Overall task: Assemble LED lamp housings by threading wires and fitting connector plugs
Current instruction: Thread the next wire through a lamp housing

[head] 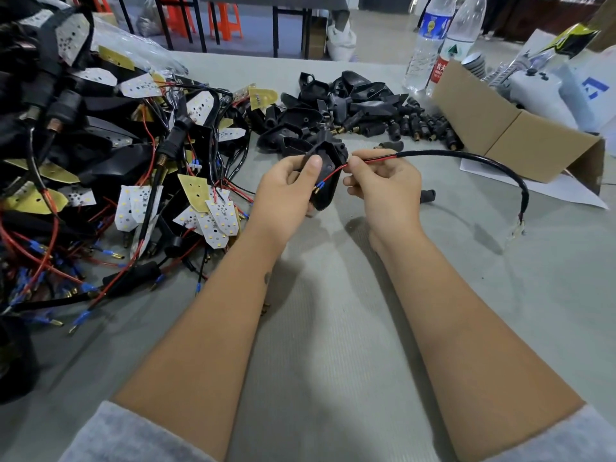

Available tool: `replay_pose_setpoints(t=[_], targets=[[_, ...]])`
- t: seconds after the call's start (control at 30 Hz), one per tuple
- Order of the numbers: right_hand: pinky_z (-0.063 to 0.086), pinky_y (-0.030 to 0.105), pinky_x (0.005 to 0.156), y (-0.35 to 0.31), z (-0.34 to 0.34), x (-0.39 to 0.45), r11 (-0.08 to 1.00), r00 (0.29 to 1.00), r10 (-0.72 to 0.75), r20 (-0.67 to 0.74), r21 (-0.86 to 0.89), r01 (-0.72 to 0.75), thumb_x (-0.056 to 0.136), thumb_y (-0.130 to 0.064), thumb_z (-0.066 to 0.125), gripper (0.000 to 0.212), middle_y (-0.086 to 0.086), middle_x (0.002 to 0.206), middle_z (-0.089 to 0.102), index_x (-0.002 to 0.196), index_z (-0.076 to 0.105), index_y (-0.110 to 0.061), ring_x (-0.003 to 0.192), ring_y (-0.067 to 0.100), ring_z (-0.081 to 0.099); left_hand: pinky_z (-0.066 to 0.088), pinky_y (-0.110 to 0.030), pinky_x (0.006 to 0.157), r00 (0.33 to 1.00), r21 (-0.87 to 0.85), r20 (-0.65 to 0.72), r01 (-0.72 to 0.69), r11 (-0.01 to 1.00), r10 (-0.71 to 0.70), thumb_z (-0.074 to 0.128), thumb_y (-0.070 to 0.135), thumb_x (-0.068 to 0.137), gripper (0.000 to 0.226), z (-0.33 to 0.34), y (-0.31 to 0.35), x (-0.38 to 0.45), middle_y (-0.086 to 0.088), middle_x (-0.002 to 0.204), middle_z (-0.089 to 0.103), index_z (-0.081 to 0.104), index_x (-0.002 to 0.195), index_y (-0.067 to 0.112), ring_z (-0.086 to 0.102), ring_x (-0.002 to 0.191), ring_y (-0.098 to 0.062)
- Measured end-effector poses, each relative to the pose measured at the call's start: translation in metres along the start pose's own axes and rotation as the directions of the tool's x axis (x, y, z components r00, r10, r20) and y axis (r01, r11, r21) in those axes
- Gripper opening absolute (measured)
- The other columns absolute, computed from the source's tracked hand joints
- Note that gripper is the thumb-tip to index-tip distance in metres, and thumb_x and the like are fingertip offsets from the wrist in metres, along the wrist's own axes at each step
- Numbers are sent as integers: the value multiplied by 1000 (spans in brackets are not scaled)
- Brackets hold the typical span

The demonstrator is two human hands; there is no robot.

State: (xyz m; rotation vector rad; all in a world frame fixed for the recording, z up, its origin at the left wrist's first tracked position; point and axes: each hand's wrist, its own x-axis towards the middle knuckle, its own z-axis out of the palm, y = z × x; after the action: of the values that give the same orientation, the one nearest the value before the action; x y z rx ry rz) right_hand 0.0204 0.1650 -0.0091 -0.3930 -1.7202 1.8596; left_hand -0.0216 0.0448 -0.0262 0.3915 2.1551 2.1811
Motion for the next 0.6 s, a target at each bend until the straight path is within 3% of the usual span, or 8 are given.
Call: replay_pose_setpoints(t=[0.07, 0.17, 0.27, 0.37, 0.43, 0.6], targets=[[53, 21, 62, 0, -1, 0, 994, 999, 38, -20, 101, -36, 91, 0, 64, 6, 5, 73, 65, 95, 65, -4, 59, 8, 63, 38, -13, 42, 1000, -50, -11, -11, 999, 10, 61, 29, 96, 3, -1, 1, -1, 14, 61, 67, 58, 98, 28, 57, 48, -1], [54, 22, 65, -1, -3, 2, 976, 997, 73, -32, 207, -64, 91, 2, 62, 6, 10, 78, 64, 93, 63, -4, 61, 11, 64, 41, -15, 45, 1000, -154, -13, -7, 988, 5, 73, 14, 87, 37, -3, 1, -2, 4, 73, 72, 50, 112, 25, 66, 59, -10], [55, 23, 66, 1, -2, 3, 978, 998, 57, -11, 200, -53, 91, 3, 62, 6, 12, 78, 66, 92, 65, -3, 63, 12, 66, 49, -19, 51, 1000, -130, 8, -21, 991, 22, 78, 1, 79, 57, -3, -1, -1, -4, 86, 72, 45, 117, 28, 69, 68, -18], [55, 22, 67, 2, 0, 2, 977, 998, 43, 40, 206, -50, 91, 2, 63, 5, 6, 71, 68, 90, 67, -1, 65, 11, 67, 55, -27, 63, 999, -88, 20, -35, 996, 37, 77, -5, 76, 54, -1, -4, 0, -14, 102, 68, 51, 110, 28, 67, 80, -22], [55, 21, 68, 2, 2, 2, 960, 995, 57, 82, 269, -77, 92, 2, 61, 5, 8, 75, 69, 93, 66, 1, 68, 12, 69, 55, -30, 68, 998, -75, 40, -36, 997, 39, 76, -4, 77, 46, -2, -6, 1, -12, 101, 68, 54, 106, 25, 67, 83, -20], [56, 21, 67, -1, 1, 1, 857, 980, 111, 164, 484, -179, 93, 6, 56, 12, 12, 78, 66, 87, 62, -3, 67, 14, 70, 56, -28, 69, 998, -59, 65, -22, 998, 25, 74, -4, 80, 40, -2, -7, 3, -10, 105, 69, 57, 106, 20, 66, 82, -16]])
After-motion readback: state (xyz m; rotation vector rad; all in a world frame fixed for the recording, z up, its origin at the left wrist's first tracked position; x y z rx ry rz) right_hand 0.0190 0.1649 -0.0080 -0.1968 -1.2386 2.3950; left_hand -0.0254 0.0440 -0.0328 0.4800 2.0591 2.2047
